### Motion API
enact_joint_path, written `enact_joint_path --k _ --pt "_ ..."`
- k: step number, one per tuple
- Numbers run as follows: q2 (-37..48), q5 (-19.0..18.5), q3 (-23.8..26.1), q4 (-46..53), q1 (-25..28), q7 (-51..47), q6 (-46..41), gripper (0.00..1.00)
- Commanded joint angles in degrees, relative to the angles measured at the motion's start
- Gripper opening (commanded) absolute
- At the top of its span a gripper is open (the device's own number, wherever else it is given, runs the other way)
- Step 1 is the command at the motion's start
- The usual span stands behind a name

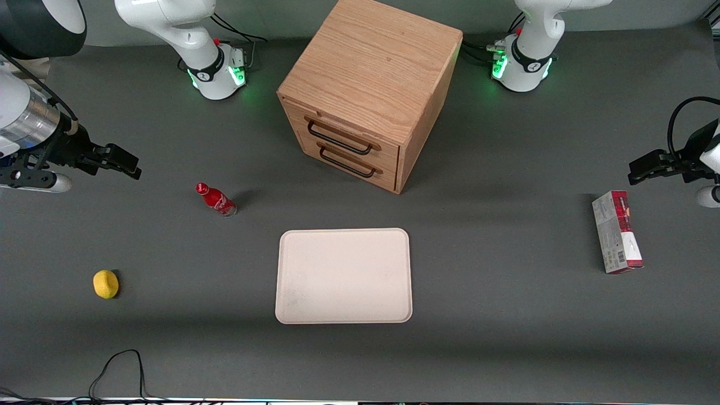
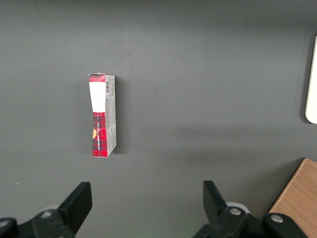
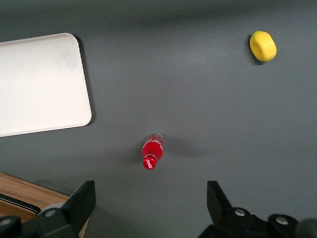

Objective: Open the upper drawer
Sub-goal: 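Move the right gripper toward the upper drawer's black handle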

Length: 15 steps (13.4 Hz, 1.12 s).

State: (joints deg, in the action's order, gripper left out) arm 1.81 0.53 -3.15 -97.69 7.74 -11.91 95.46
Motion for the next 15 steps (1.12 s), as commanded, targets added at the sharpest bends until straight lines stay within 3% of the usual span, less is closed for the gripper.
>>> enact_joint_path --k 1,4,7,13,15 --pt "-0.5 -1.0 -0.1 0.2 0.3 1.9 0.1 1.0" --pt "-6.1 1.0 1.4 6.5 0.3 1.9 0.1 1.0" --pt "-11.7 1.9 9.5 13.7 0.4 1.5 -1.9 1.0" --pt "-17.6 2.3 30.0 14.8 0.5 3.0 -2.2 1.0" --pt "-19.5 3.8 33.8 14.7 0.5 7.8 -2.2 1.0"
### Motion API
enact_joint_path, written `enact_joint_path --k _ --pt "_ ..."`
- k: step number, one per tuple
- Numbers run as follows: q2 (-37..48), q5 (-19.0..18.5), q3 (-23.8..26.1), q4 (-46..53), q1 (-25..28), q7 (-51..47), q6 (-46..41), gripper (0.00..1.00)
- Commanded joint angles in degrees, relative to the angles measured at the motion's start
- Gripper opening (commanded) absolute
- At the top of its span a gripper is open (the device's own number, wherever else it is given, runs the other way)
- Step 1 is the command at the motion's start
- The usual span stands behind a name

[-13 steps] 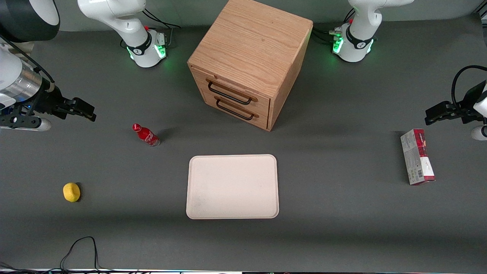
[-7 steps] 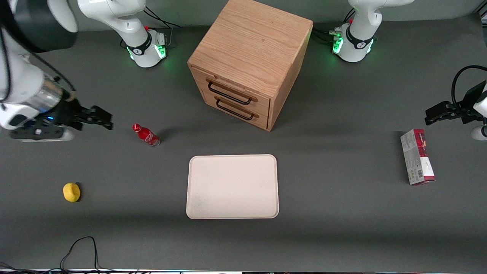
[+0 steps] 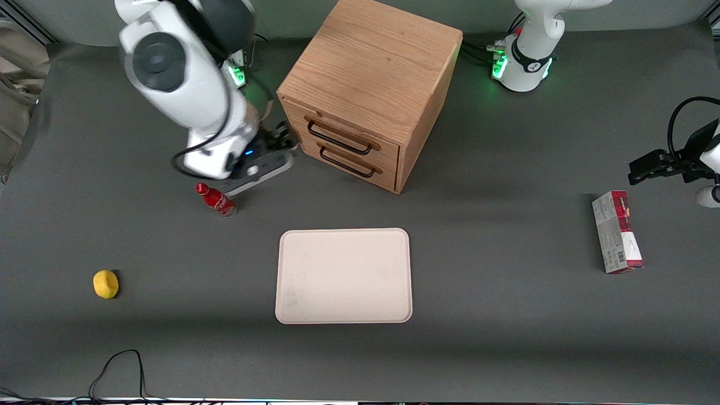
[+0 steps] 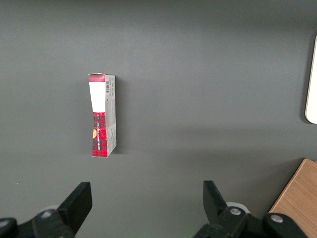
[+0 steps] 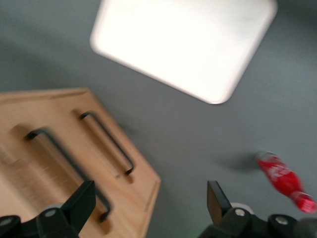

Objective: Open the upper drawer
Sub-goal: 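Move the right gripper toward the upper drawer's black handle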

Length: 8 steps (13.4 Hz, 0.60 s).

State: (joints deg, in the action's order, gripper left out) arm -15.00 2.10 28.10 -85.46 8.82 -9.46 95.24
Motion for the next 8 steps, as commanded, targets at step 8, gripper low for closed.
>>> enact_joint_path --k 8 --pt "-5.4 8.4 2.9 -2.5 -0.4 18.6 2.3 1.0"
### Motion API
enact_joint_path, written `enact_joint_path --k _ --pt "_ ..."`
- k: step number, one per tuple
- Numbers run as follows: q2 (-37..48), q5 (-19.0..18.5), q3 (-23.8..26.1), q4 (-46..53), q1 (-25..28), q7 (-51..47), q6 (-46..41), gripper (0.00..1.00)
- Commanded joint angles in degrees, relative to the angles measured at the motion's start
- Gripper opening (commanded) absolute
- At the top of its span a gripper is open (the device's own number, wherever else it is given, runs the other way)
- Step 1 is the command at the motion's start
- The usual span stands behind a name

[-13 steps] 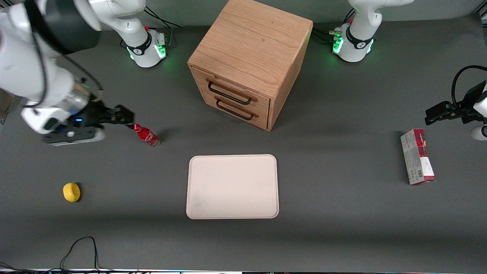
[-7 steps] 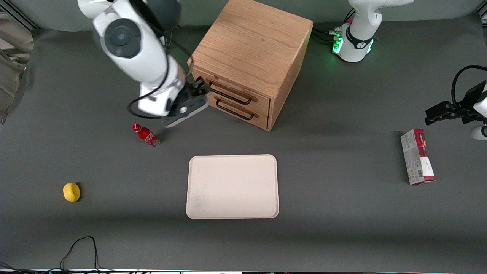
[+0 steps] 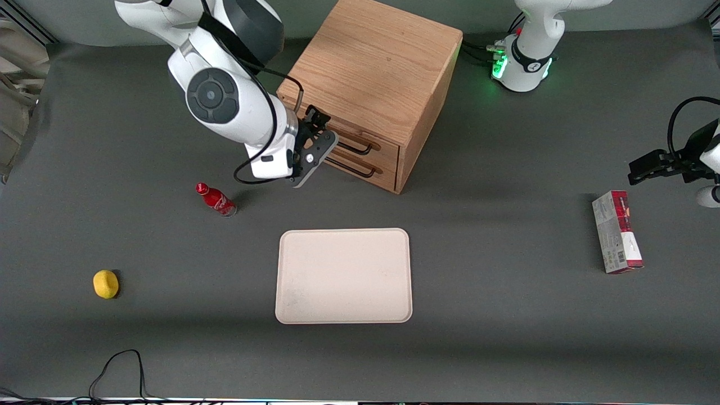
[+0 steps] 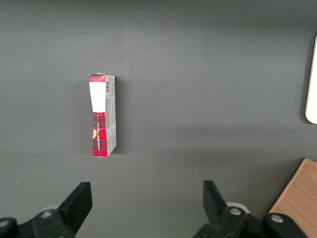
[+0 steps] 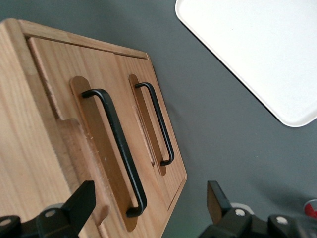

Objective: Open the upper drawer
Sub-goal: 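Hook the right gripper onto the upper drawer's black handle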

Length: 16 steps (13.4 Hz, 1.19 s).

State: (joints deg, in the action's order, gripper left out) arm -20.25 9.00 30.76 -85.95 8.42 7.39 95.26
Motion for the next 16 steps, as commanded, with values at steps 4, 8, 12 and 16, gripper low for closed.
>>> enact_joint_path --k 4,8,12,16 --pt "0.0 1.6 0.3 -9.0 0.7 3.4 9.6 1.0" --pt "0.0 1.6 1.9 -12.5 0.8 3.2 13.2 1.0" --pt "-0.1 1.6 1.9 -12.9 0.9 3.4 13.6 1.0" --pt "-0.3 -2.8 1.8 -12.8 0.8 3.9 17.8 1.0"
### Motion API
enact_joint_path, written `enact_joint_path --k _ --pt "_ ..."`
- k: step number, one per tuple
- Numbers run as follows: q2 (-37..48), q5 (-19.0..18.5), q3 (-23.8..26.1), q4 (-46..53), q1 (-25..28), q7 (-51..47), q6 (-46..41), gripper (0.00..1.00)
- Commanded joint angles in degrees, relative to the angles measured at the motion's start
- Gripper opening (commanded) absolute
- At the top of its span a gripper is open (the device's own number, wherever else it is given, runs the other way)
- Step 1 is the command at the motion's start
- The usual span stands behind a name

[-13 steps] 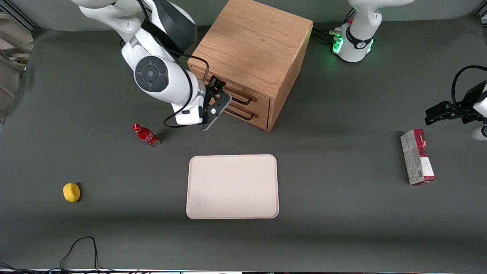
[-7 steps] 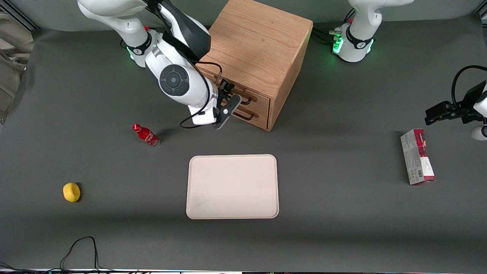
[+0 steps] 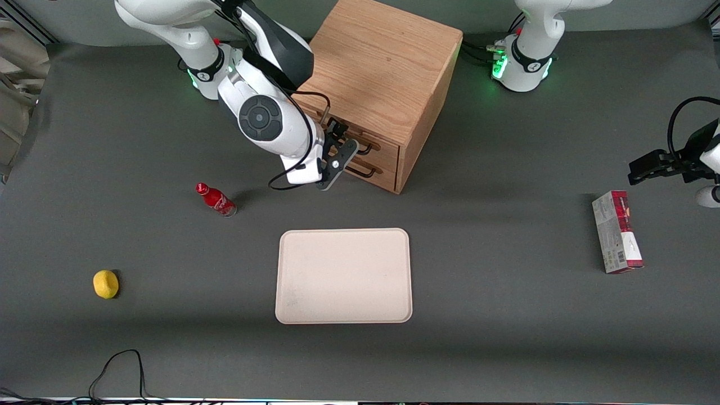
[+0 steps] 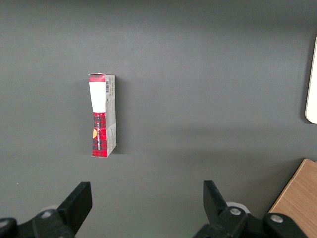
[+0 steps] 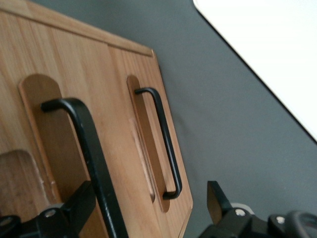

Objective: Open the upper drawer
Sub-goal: 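Hook the right gripper onto the upper drawer's black handle, then pull the upper drawer outward by its handle with the right gripper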

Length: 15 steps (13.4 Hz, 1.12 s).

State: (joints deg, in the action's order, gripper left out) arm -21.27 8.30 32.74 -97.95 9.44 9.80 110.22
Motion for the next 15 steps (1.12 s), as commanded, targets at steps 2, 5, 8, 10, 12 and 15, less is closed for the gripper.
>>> enact_joint_path --k 2,5,8,10,12,15 --pt "-0.8 -5.7 -0.2 0.3 -0.3 1.5 3.7 1.0" --pt "-2.4 -10.5 -0.7 1.3 -0.5 1.5 6.0 1.0" --pt "-4.1 -13.0 -3.7 5.3 -0.7 4.5 5.5 1.0" --pt "-5.2 -12.6 -7.6 7.5 -0.7 9.6 5.3 1.0" --pt "-6.0 -12.4 -8.8 9.7 -0.7 10.6 4.2 1.0" --pt "-7.9 -12.4 -9.5 14.3 -0.7 10.7 -0.3 1.0"
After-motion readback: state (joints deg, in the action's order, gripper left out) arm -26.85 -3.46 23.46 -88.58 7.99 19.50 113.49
